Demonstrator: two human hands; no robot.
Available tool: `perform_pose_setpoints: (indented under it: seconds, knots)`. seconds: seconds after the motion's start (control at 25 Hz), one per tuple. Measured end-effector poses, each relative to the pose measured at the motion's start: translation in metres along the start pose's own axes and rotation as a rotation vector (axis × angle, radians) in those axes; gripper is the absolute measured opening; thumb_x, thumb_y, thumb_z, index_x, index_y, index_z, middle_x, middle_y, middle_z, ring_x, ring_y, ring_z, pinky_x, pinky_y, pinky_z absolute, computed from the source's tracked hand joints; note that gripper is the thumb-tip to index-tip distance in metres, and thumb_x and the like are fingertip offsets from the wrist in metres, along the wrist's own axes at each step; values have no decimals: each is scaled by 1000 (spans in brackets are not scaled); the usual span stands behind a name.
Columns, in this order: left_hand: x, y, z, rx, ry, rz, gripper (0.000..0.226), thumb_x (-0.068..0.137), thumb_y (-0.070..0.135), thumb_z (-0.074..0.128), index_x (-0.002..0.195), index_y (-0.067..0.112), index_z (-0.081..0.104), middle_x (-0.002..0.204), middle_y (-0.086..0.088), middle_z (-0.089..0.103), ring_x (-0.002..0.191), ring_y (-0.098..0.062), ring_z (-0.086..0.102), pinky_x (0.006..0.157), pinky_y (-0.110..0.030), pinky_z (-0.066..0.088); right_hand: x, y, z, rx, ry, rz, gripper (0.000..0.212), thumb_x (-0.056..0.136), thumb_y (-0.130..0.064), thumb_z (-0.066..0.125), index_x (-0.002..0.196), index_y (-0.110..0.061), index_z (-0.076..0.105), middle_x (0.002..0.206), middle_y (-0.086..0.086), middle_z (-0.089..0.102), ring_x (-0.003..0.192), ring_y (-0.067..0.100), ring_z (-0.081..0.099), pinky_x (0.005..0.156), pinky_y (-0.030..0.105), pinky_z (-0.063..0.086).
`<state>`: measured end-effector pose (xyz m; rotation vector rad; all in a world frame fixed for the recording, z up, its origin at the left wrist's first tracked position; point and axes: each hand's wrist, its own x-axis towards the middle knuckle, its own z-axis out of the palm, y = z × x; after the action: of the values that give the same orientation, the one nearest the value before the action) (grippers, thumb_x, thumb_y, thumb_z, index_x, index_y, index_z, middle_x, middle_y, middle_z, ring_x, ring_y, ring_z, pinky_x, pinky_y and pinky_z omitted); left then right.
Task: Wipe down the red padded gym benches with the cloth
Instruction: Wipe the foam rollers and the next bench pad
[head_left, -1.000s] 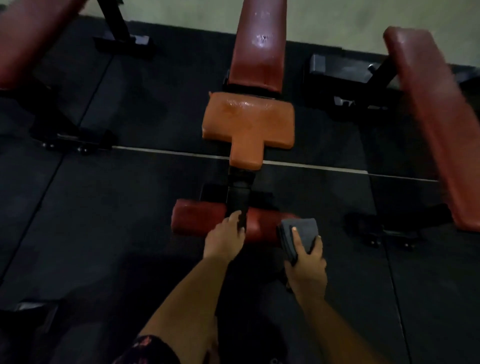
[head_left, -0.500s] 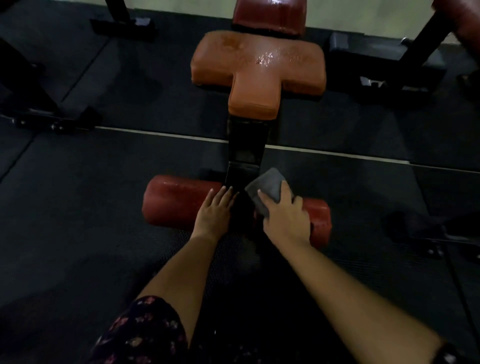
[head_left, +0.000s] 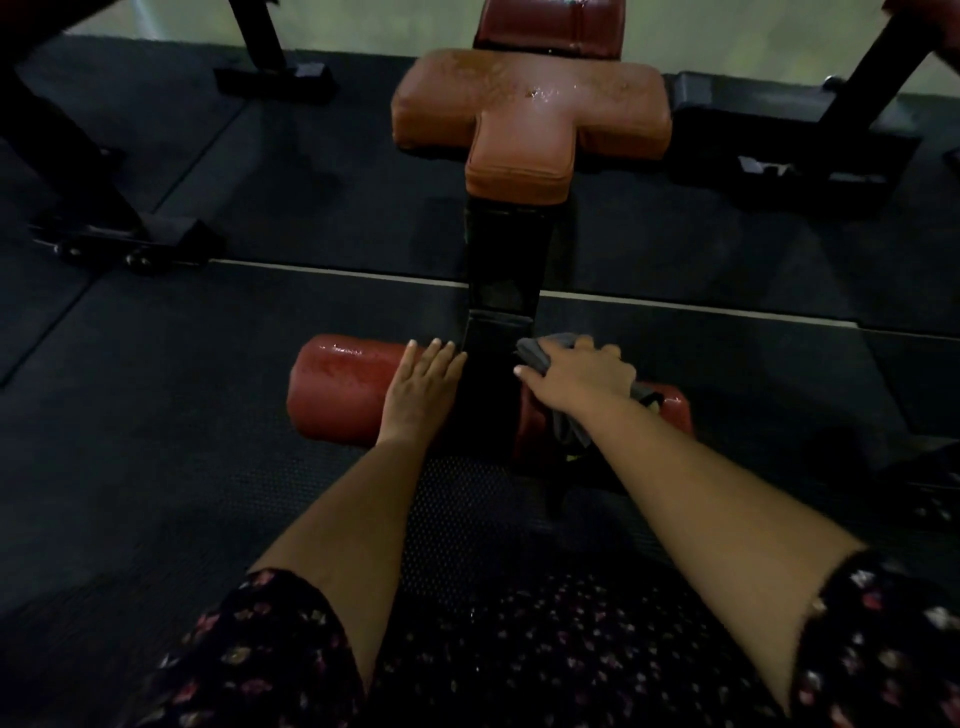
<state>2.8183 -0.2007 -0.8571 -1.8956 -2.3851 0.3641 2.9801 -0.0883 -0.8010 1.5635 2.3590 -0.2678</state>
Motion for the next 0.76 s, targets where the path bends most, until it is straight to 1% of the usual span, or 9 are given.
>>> perform_pose_setpoints:
  seconds: [0.08,0.16,0.24,0.32,0.4,0.48,0.56,0.68,0.76]
  knots:
    - [3,2,2,-98,27,-42,55,104,34,17,156,16,19,163,-4,19,152,-21,11,120,-43,-10,4,-2,10,-14,86,16,65,89,-73,32,142,-37,38,143,15,41,121,41,42,90,53,42]
    - [4,5,10,-89,113,-73,61,99,36,11,151,16,36,157,-5,36,148,-22,26,120,-44,-9,6,-5,14,-43,190,-2,57,92,-64,35,137,-30,46,133,15,49,115,40,46,85,51,42]
    - [6,8,18,-74,186,-59,61,95,33,16,141,14,52,145,-8,52,139,-26,43,119,-46,-7,-1,-8,17,-39,246,-5,54,95,-58,37,138,-26,46,135,18,47,113,41,46,86,50,44]
    - [7,8,25,-73,298,-38,54,92,28,27,129,10,62,133,-12,62,128,-30,55,118,-48,-3,-19,-12,30,-3,299,-2,57,96,-54,39,145,-27,38,145,23,36,115,44,44,87,49,45]
    - [11,9,28,-94,361,-43,49,90,24,34,123,7,66,127,-15,65,122,-33,59,117,-49,1,-44,-12,55,-8,428,-6,59,94,-50,47,148,-28,36,149,26,33,107,45,48,78,46,47]
    - [12,12,31,-123,421,-56,45,91,23,37,119,7,68,124,-15,66,120,-33,60,117,-52,6,-69,-9,90,-45,569,-59,60,89,-44,57,145,-32,42,145,26,39,92,43,55,63,41,49]
    - [11,13,32,-153,482,-70,42,93,22,39,118,8,68,122,-14,68,120,-31,61,118,-52,8,-84,-1,127,-92,670,-125,55,93,-36,54,146,-37,39,144,23,41,85,38,58,56,37,48]
    - [10,10,32,-197,515,-76,40,94,23,40,122,9,65,124,-12,67,123,-30,59,119,-50,2,-101,17,163,-147,737,-220,49,102,-25,36,147,-42,28,145,17,33,88,35,55,55,38,51]
    - [8,8,32,-232,497,-77,41,95,26,39,124,9,63,126,-11,66,125,-29,57,120,-49,-2,-107,30,165,-142,730,-275,56,97,-23,42,147,-45,28,146,13,31,90,35,53,56,39,50]
